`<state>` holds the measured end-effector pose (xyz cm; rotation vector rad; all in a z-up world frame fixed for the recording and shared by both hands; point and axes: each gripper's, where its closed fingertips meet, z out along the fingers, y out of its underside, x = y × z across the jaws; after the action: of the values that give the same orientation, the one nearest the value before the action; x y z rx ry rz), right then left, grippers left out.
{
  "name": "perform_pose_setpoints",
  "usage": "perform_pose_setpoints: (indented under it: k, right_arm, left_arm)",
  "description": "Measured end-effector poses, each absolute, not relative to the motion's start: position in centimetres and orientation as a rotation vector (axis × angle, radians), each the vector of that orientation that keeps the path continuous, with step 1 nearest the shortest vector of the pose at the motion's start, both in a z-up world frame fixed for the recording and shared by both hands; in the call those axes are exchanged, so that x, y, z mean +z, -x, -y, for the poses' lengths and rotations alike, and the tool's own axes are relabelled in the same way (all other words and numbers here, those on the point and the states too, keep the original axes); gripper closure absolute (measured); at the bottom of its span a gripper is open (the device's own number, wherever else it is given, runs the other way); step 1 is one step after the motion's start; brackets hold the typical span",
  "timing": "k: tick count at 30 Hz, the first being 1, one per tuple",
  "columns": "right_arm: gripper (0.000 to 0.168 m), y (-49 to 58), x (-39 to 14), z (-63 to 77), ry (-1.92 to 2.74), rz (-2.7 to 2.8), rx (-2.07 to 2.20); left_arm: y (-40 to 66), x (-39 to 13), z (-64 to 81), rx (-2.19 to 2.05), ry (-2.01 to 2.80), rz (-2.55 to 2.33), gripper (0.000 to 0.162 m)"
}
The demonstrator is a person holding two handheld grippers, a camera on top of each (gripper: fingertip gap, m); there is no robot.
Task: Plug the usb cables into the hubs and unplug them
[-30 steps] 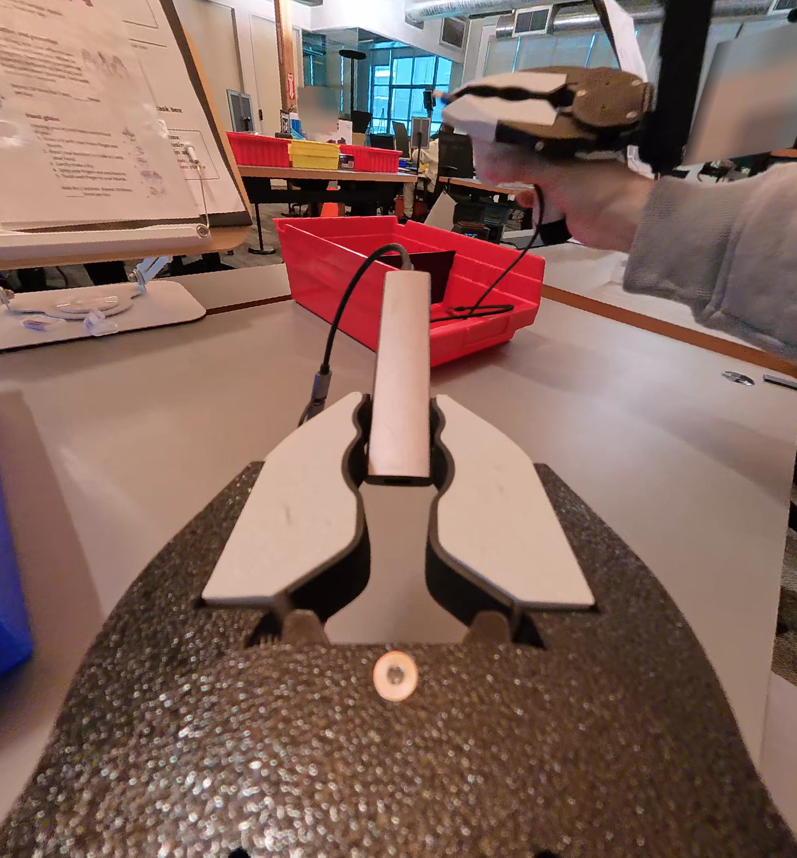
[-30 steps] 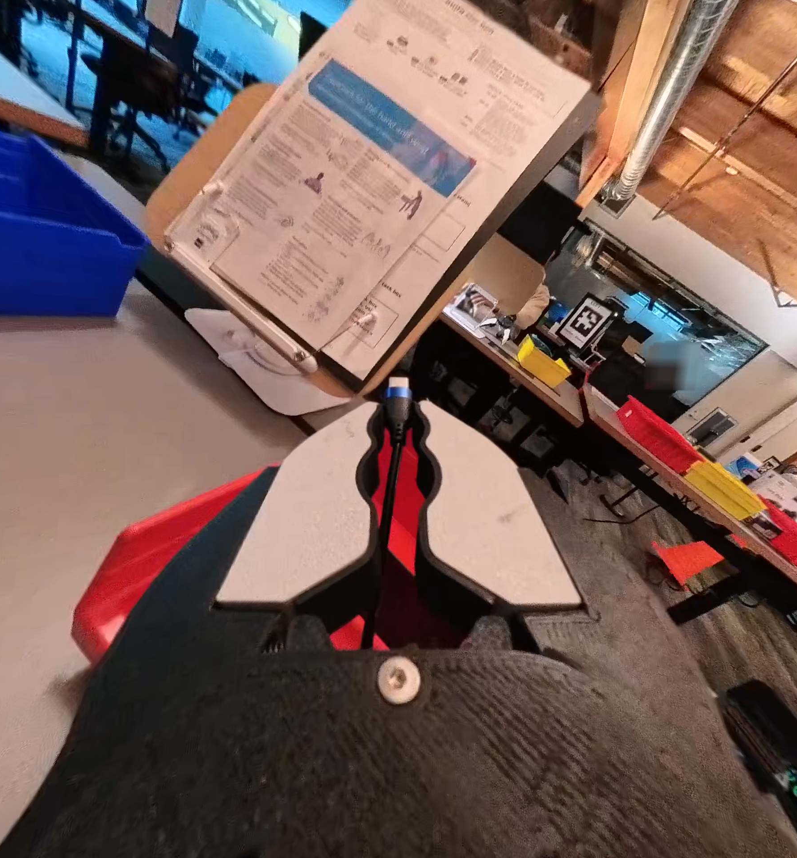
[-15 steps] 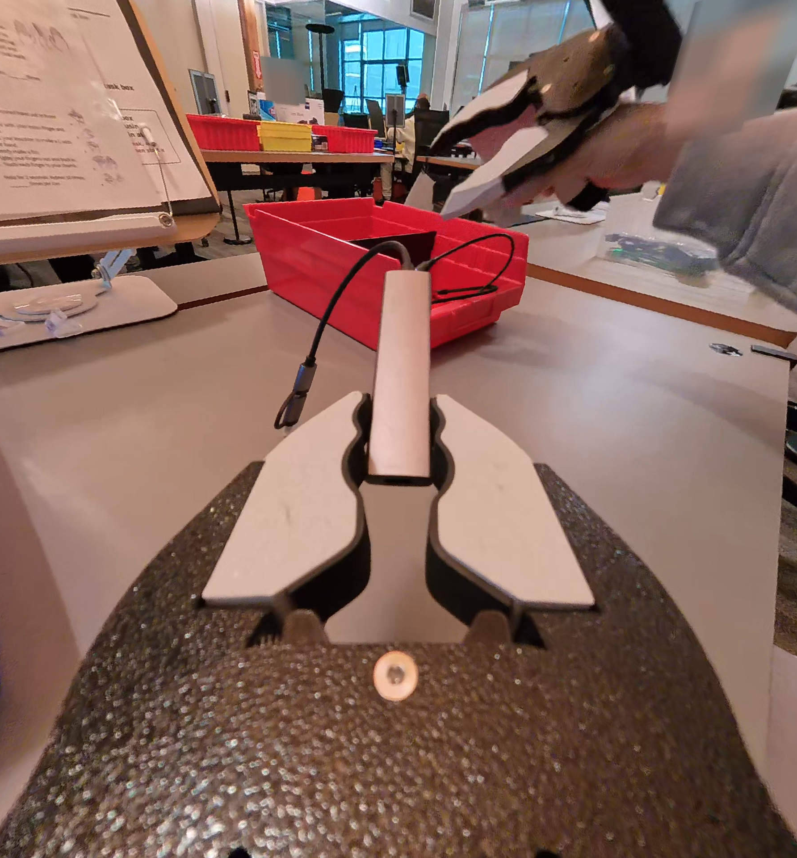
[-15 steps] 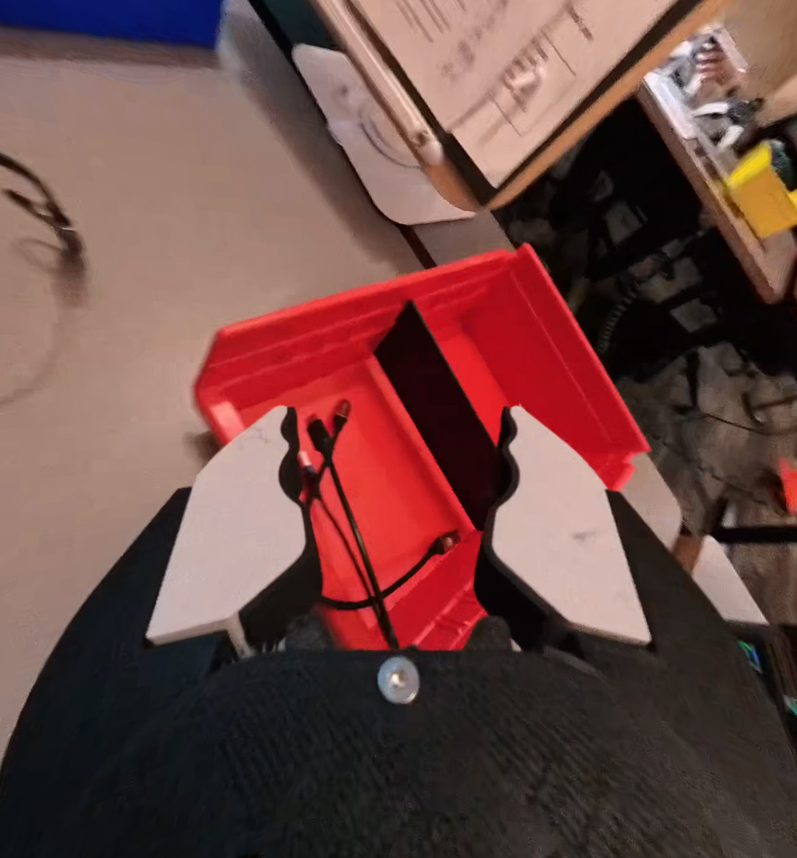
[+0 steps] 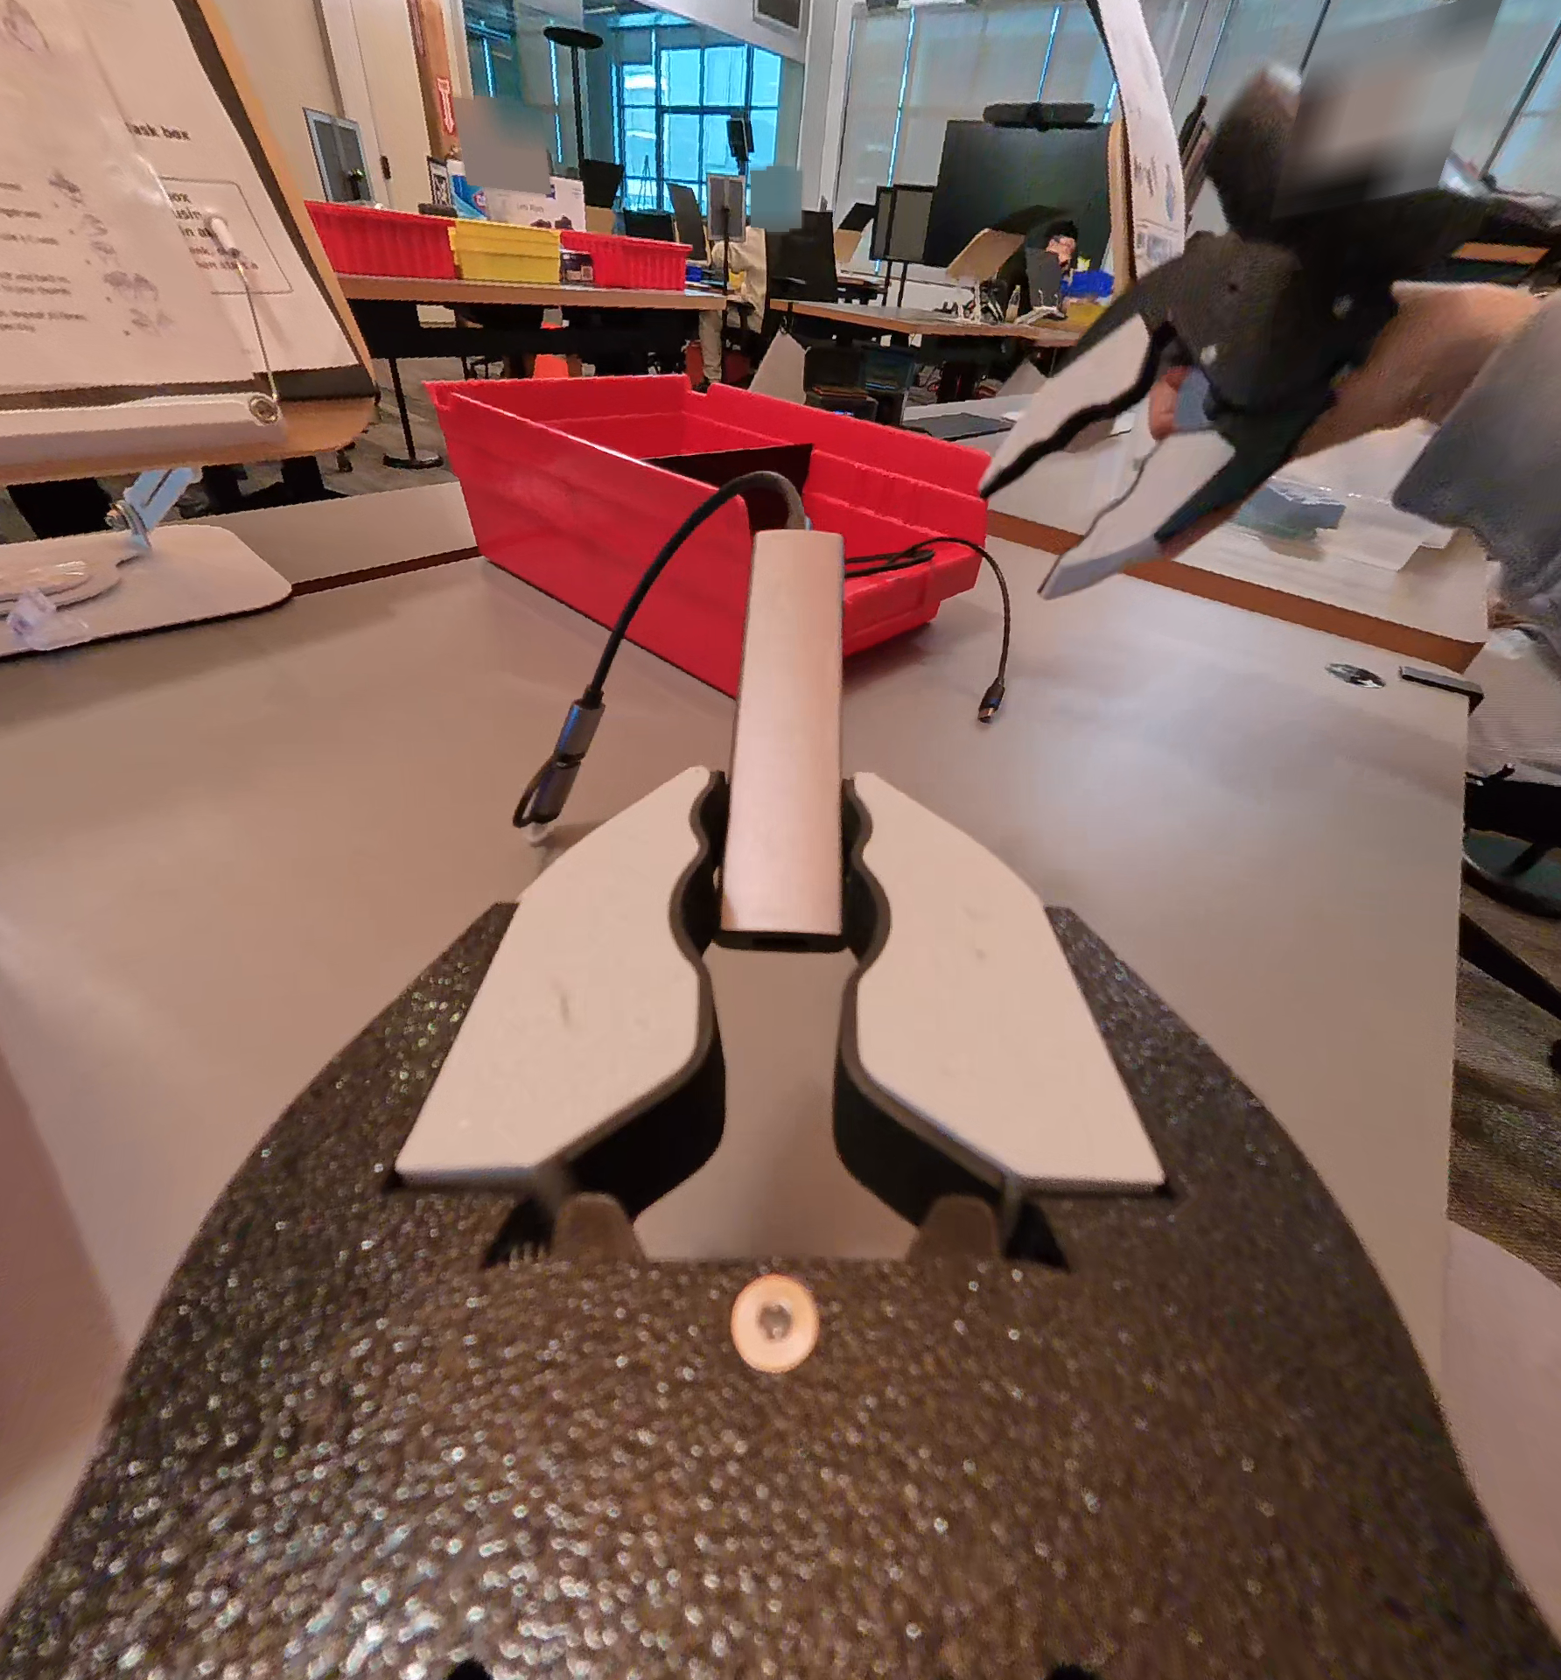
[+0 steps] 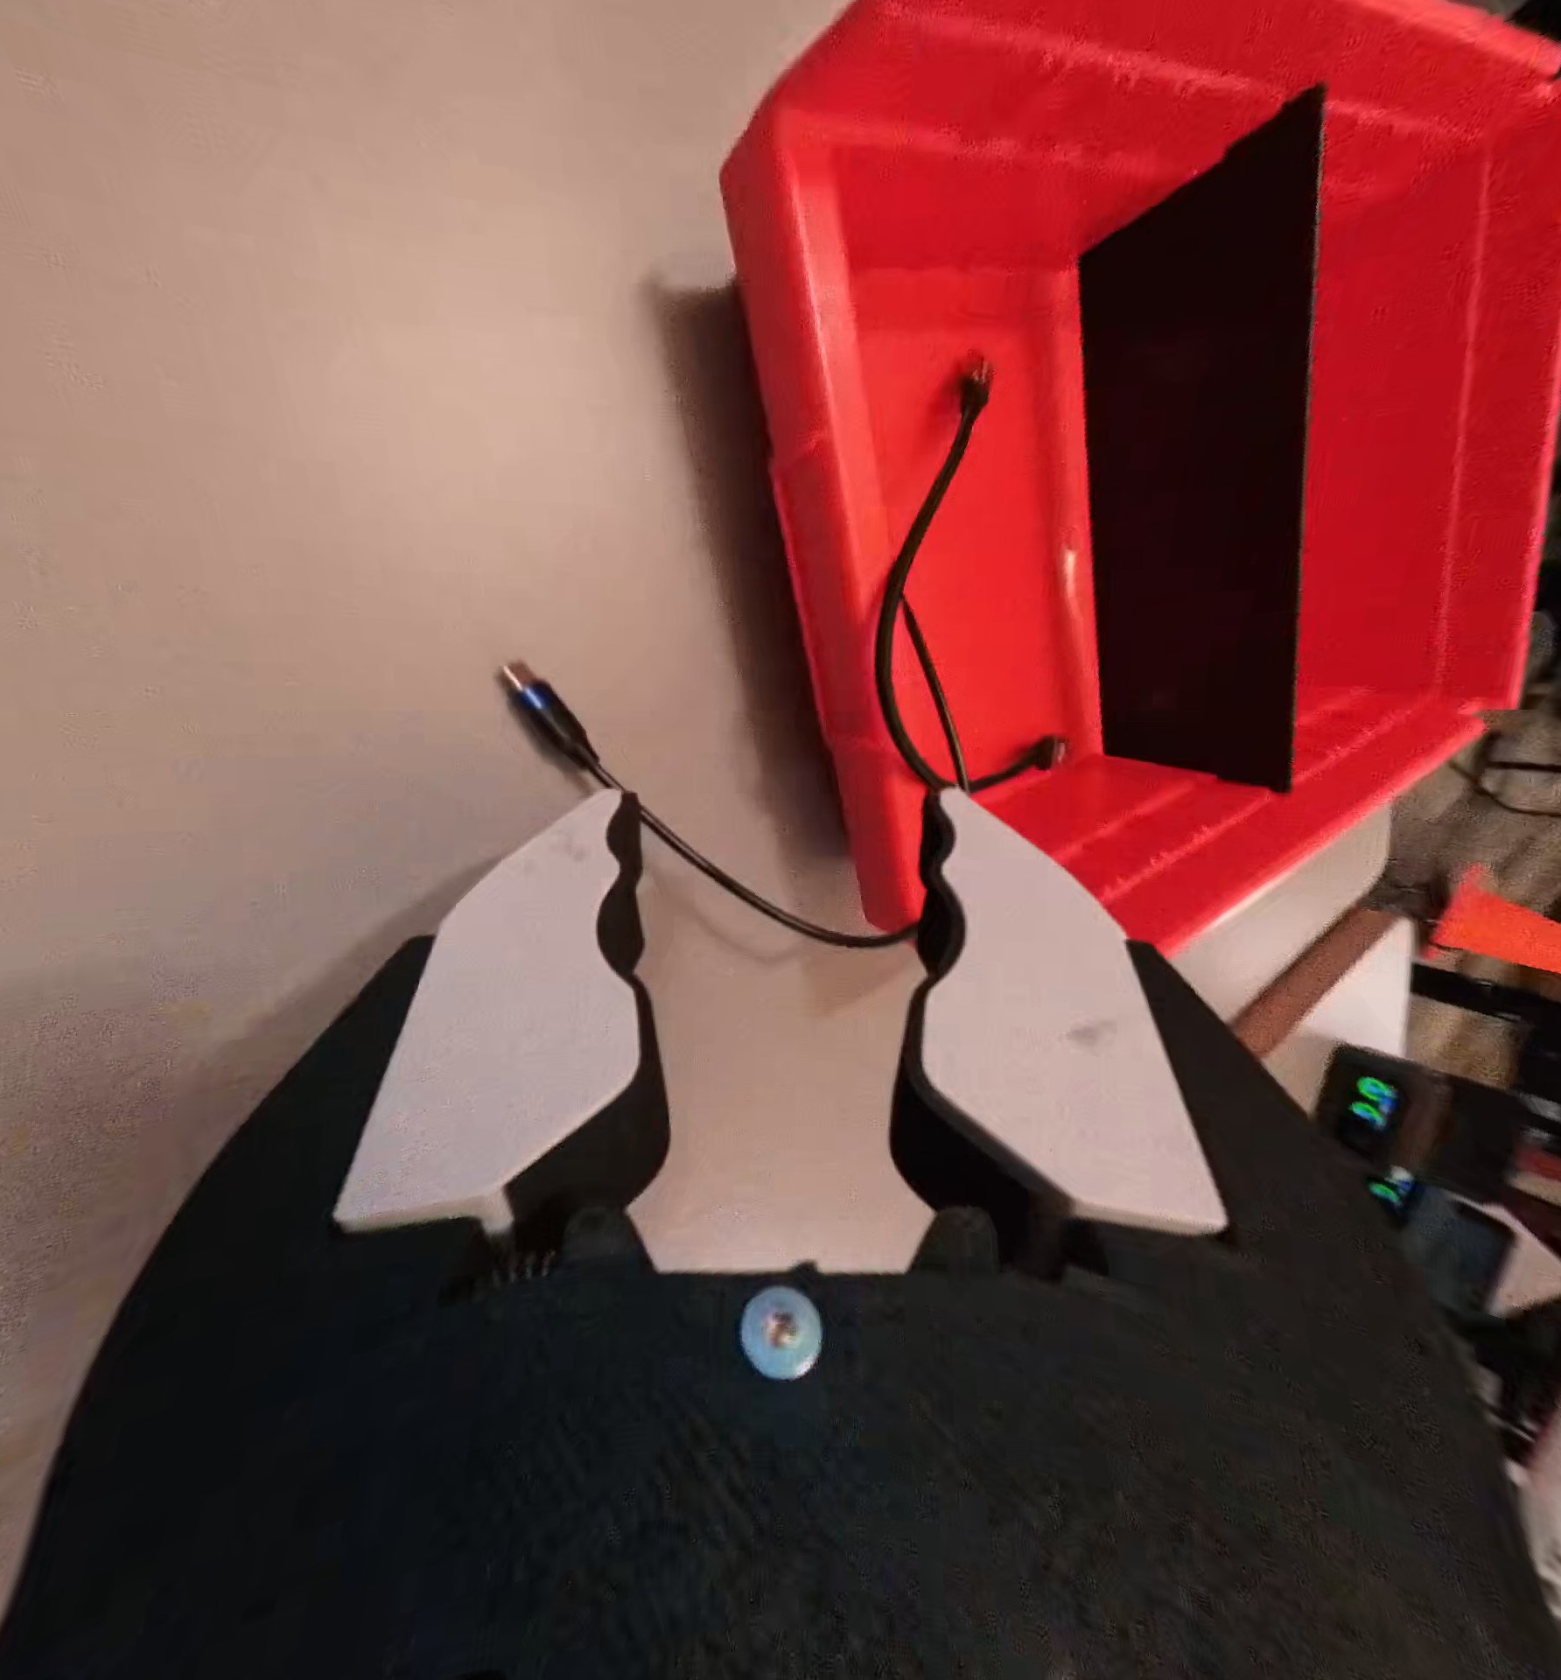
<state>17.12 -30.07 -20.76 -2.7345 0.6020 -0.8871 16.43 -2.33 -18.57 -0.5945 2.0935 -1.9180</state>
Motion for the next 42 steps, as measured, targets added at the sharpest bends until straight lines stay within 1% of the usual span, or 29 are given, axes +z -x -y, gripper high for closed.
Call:
perform_pose_setpoints:
  k: [1,2,4,6,9,11,12,13,14,16,19,22,24,26,30,31,32,33,35,40,42]
  right_arm:
    - [0.111,-17.1,-21.0,31.1,2.757,-0.579,-0.969]
    - [0.117,-17.3,-21.0,32.2,2.77,-0.549,-1.077]
    - [0.122,-17.7,-21.1,33.8,2.792,-0.416,-1.3]
    - [0.129,-17.6,-22.5,33.8,2.818,-0.269,-1.337]
    - [0.127,-17.7,-24.5,34.1,2.919,-0.07,-1.424]
    - [0.117,-18.2,-25.4,34.5,2.954,0.012,-1.489]
    - [0.127,-18.7,-25.1,35.0,2.957,0.026,-1.591]
    - [0.153,-18.9,-25.0,35.5,2.975,0.011,-1.645]
    - [0.16,-19.0,-25.0,35.7,2.983,-0.019,-1.655]
    - [0.166,-18.9,-24.4,34.5,2.92,-0.062,-1.584]
    - [0.165,-18.7,-21.4,32.4,2.777,-0.246,-1.4]
    - [0.165,-20.8,-16.7,32.9,2.569,-0.571,-1.449]
    - [0.165,-22.2,-15.9,34.6,2.612,-0.749,-1.494]
    - [0.165,-23.6,-16.5,34.7,2.698,-0.77,-1.492]
    - [0.162,-26.1,-20.4,31.7,2.702,-0.92,-1.11]
    - [0.152,-26.8,-21.1,30.6,2.641,-0.969,-1.014]
    - [0.137,-27.6,-21.3,29.9,2.567,-1.034,-0.949]
    - [0.126,-28.3,-21.3,29.5,2.509,-1.099,-0.912]
    - [0.115,-29.5,-20.0,29.5,2.408,-1.171,-0.94]
    - [0.119,-29.6,-14.9,30.0,2.261,-1.037,-1.139]
    - [0.119,-28.3,-15.4,31.5,2.365,-1.032,-1.119]
  left_arm:
    - [-16.4,-18.4,2.2,-1.921,0.593,-2.091,0.139]
    - [-16.4,-18.3,2.2,-1.928,0.593,-2.09,0.139]
    - [-16.3,-18.2,2.3,-1.94,0.592,-2.09,0.139]
    - [-16.1,-18.2,2.6,-1.944,0.582,-2.097,0.139]
    - [-15.7,-18.3,3.2,-1.934,0.559,-2.113,0.139]
    - [-15.5,-18.2,3.3,-1.933,0.544,-2.118,0.139]
    - [-15.5,-18.2,3.3,-1.933,0.545,-2.116,0.139]
    - [-15.6,-18.2,3.3,-1.933,0.547,-2.116,0.139]
    - [-15.6,-18.2,3.2,-1.932,0.549,-2.115,0.139]
    - [-15.7,-18.1,2.9,-1.932,0.558,-2.109,0.139]
    - [-15.9,-18.1,2.8,-1.932,0.568,-2.107,0.139]
    - [-16.0,-18.3,3.0,-1.952,0.579,-2.109,0.139]
    - [-15.9,-18.4,3.3,-1.961,0.581,-2.113,0.139]
    - [-15.7,-18.4,3.6,-1.967,0.574,-2.122,0.139]
    - [-15.5,-18.4,3.7,-1.955,0.558,-2.128,0.139]
    - [-15.5,-18.4,3.7,-1.955,0.561,-2.127,0.139]
    - [-15.5,-18.4,3.6,-1.957,0.564,-2.124,0.139]
    - [-15.5,-18.4,3.6,-1.957,0.565,-2.126,0.139]
    - [-15.5,-18.4,3.4,-1.953,0.563,-2.128,0.139]
    - [-15.4,-18.4,3.3,-1.958,0.55,-2.13,0.139]
    - [-15.4,-18.5,3.4,-1.972,0.556,-2.132,0.139]
